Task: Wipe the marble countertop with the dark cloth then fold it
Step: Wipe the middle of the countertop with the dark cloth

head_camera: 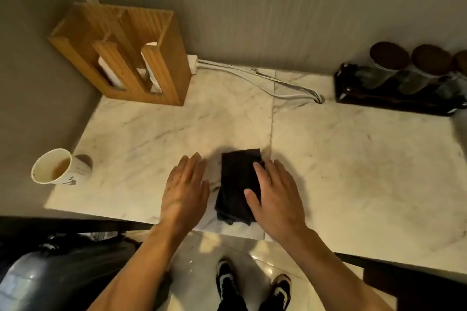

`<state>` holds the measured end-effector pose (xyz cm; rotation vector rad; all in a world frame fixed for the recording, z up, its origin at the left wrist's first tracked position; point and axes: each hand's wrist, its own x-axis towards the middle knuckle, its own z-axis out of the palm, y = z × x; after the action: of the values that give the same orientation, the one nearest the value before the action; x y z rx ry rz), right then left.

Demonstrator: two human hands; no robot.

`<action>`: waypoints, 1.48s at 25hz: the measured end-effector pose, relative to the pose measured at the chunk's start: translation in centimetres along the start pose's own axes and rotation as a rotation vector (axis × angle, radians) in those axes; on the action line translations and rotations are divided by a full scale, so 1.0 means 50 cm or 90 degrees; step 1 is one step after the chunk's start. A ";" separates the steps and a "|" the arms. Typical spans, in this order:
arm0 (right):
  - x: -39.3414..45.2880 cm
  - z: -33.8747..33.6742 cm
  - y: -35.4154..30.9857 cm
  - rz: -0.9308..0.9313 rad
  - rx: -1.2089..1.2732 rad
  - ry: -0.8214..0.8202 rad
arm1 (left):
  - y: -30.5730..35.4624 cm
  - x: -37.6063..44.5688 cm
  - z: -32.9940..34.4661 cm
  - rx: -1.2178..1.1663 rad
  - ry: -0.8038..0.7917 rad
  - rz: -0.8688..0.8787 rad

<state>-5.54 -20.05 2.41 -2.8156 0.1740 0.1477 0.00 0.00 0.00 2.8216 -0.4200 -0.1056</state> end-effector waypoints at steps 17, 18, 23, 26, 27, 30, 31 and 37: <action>0.003 0.122 -0.009 -0.065 -0.099 -0.015 | -0.008 0.002 0.075 0.023 0.020 0.047; -0.014 0.117 0.008 -0.079 -0.102 -0.021 | 0.010 0.004 0.077 0.019 0.012 0.049; -0.067 0.090 0.108 -0.162 -0.131 -0.055 | 0.106 0.016 0.103 0.008 -0.023 0.089; -0.073 0.073 0.164 -0.217 -0.158 -0.079 | 0.147 0.028 0.118 0.002 -0.028 0.089; -0.070 0.067 0.180 -0.240 -0.165 -0.086 | 0.159 0.033 0.124 0.009 -0.031 0.093; -0.048 0.050 0.220 -0.306 -0.179 -0.097 | 0.180 0.046 0.139 0.020 -0.041 0.097; -0.036 0.044 0.232 -0.325 -0.182 -0.100 | 0.182 0.048 0.144 0.023 -0.045 0.092; 0.057 0.021 0.293 -0.391 -0.176 -0.115 | 0.190 0.052 0.150 0.072 -0.044 0.081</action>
<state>-4.79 -33.84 -3.37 -2.9494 -0.7984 0.2967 -0.96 -11.49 -4.51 2.8986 -0.6383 -0.1572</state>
